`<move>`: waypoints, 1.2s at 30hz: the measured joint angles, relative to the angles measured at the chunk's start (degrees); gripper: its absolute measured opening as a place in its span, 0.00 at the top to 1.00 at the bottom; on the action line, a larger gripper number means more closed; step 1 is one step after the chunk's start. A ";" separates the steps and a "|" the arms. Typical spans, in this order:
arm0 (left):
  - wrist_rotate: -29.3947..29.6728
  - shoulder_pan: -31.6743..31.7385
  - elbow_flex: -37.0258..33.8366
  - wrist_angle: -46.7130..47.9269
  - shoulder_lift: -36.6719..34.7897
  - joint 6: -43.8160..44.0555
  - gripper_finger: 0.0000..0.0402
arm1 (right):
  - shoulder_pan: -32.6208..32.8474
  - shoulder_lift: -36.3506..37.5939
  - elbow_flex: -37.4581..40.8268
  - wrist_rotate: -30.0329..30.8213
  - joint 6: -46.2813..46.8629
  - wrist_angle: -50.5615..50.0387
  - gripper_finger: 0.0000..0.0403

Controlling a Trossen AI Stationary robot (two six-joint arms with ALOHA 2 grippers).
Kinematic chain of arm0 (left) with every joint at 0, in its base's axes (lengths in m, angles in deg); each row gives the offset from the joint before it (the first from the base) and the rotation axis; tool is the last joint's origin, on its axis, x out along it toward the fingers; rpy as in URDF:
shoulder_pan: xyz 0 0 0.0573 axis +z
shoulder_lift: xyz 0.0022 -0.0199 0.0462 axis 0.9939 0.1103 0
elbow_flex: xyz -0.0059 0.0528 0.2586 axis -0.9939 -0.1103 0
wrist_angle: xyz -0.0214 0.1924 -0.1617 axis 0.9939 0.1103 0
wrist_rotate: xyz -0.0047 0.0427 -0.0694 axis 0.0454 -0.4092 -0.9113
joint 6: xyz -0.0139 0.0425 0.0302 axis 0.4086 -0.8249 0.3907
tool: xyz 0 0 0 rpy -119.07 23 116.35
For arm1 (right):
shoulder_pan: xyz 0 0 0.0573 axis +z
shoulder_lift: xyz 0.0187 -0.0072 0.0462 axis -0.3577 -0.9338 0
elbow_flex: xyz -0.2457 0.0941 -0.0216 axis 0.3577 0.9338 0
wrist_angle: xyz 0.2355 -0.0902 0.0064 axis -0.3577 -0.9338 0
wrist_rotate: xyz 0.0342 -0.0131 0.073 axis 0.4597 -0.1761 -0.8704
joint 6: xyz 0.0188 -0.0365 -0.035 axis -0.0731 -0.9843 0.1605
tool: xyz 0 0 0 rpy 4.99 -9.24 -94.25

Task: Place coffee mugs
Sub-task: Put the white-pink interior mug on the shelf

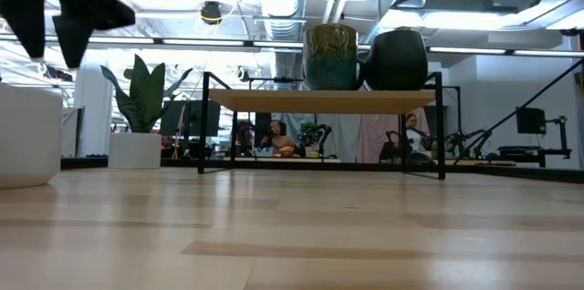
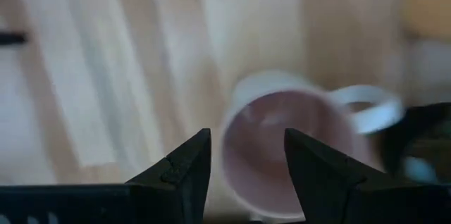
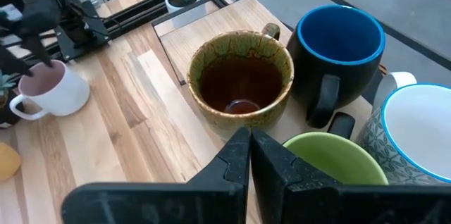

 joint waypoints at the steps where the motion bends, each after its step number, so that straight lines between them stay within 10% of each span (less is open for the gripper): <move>1: 1.13 -0.03 -0.98 -0.02 0.00 0.67 0.59 | 0.00 0.00 0.00 -0.01 0.25 0.01 0.90; 18: -1.90 0.28 -10.66 -4.39 0.39 3.26 0.59 | -0.02 -0.11 0.00 0.03 1.53 0.00 0.90; 36: 2.84 1.94 -5.08 -1.88 -0.01 1.04 0.59 | -0.02 -0.15 0.00 0.03 0.91 -0.01 0.90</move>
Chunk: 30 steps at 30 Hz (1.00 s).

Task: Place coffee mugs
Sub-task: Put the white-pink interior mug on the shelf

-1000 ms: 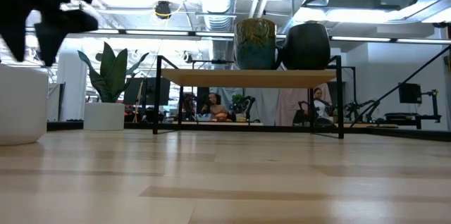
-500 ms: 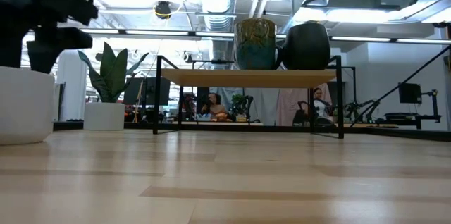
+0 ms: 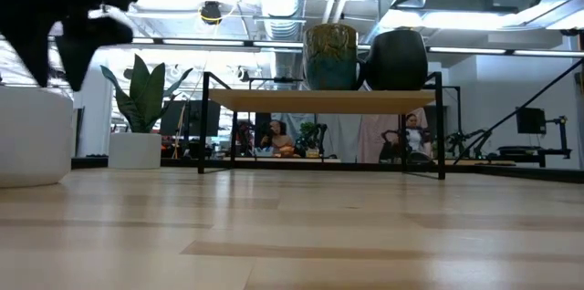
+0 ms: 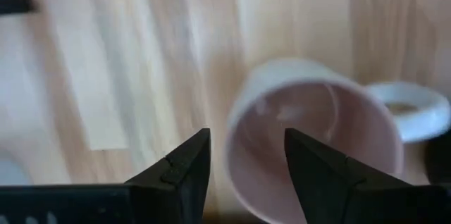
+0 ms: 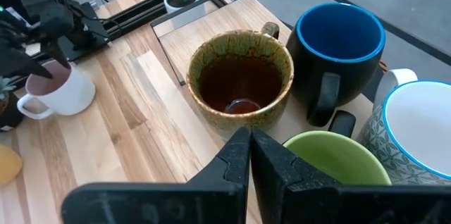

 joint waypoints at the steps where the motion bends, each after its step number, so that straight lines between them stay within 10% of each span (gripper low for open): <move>1: -1.47 0.34 -0.58 -0.08 0.04 -0.63 0.59 | 0.00 0.00 0.00 0.00 0.00 0.00 0.90; 16: -5.12 2.76 -8.98 -5.01 0.08 2.77 0.60 | 0.00 0.00 0.00 0.00 0.02 0.02 0.90; 24: -10.47 5.31 -8.55 -5.49 0.06 4.09 0.96 | 0.00 0.00 0.00 0.00 0.02 0.04 0.90; 30: -11.83 9.39 -2.34 -2.84 -0.20 3.95 0.99 | 0.00 0.00 0.00 0.00 0.02 0.02 0.90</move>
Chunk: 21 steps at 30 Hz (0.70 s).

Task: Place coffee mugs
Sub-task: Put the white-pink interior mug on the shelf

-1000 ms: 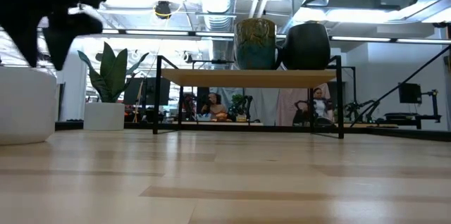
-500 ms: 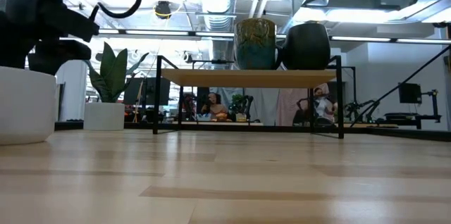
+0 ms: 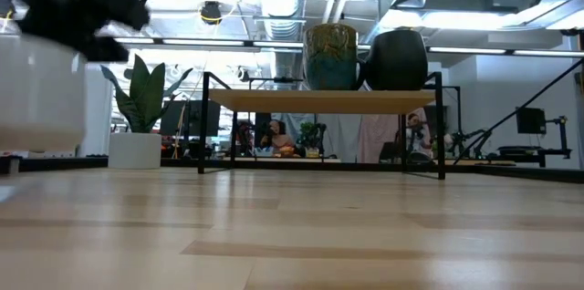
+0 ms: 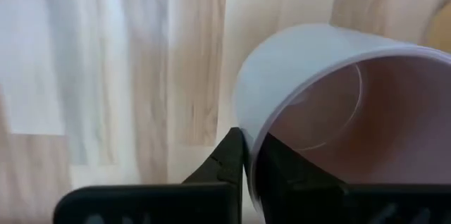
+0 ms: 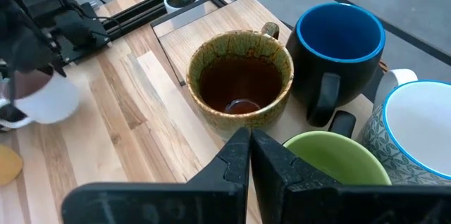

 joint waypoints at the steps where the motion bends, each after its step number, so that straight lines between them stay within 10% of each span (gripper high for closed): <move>1: -0.12 0.83 1.90 1.26 -0.09 -0.64 0.99 | 0.01 0.00 0.00 0.00 0.00 0.00 0.90; 11: 8.56 17.79 34.27 14.28 4.24 -9.37 0.99 | 0.00 0.00 0.00 0.00 -0.02 0.00 0.90; 21: 11.15 38.47 73.83 16.66 29.78 -31.19 1.00 | 0.02 0.00 0.00 -0.02 0.40 0.11 0.90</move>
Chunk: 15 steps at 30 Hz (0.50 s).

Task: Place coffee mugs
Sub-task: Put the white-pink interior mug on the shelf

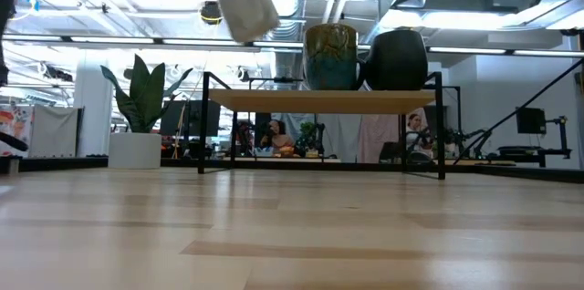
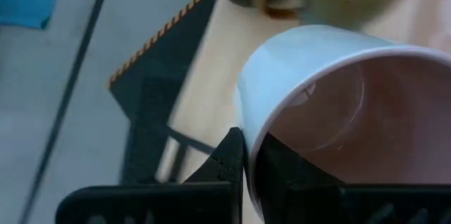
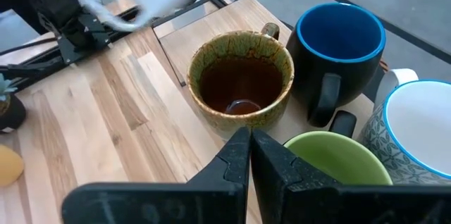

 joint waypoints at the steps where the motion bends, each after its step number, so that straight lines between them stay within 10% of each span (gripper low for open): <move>1: 0.00 1.13 3.30 0.43 3.24 -1.64 1.00 | 0.00 0.00 0.00 0.00 0.17 0.01 0.90; 5: -0.12 4.41 12.85 1.41 14.06 -4.78 1.00 | 0.00 0.00 0.00 0.00 1.41 0.09 0.90; 15: -2.48 7.12 9.72 2.14 21.51 -5.81 1.00 | 0.00 0.00 0.00 0.00 2.70 0.24 0.90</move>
